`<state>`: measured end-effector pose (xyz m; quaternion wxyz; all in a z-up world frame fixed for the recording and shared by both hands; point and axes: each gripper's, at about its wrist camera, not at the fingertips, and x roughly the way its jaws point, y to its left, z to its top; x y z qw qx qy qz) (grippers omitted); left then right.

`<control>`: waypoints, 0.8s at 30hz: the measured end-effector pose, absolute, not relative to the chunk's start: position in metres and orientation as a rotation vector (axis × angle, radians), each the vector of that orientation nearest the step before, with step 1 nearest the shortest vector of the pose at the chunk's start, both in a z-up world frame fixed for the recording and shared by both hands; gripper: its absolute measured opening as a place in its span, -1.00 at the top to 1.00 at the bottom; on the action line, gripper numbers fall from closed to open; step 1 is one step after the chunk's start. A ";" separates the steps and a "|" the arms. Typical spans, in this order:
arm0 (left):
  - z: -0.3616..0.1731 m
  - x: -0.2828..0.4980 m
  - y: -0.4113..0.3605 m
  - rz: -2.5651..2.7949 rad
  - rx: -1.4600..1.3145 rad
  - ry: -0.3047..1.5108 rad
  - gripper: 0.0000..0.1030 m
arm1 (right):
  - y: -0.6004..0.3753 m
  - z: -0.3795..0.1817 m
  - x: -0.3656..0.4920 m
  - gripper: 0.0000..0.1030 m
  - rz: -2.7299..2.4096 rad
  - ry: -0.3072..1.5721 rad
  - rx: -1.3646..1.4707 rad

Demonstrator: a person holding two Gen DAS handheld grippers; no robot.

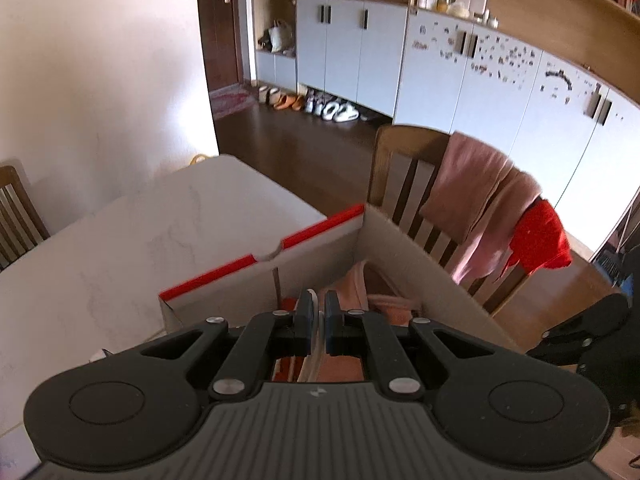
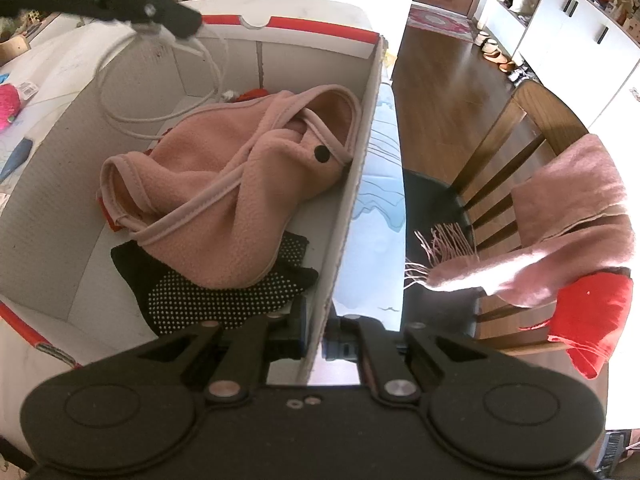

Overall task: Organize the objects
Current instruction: 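Carry the cable with the left gripper into the white box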

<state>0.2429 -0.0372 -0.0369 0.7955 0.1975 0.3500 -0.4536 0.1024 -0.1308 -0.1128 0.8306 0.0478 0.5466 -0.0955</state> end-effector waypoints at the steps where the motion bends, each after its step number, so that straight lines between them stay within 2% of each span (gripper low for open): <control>1: -0.040 0.242 -0.039 -0.974 0.437 0.751 0.91 | -0.131 -0.113 0.102 0.88 -0.201 1.159 0.101; 16: -0.097 0.238 -0.053 -0.969 0.463 0.935 0.91 | -0.133 -0.113 0.102 0.87 -0.184 1.159 0.098; 24: -0.102 0.243 -0.047 -0.976 0.424 0.986 0.91 | -0.134 -0.112 0.102 0.86 -0.183 1.159 0.107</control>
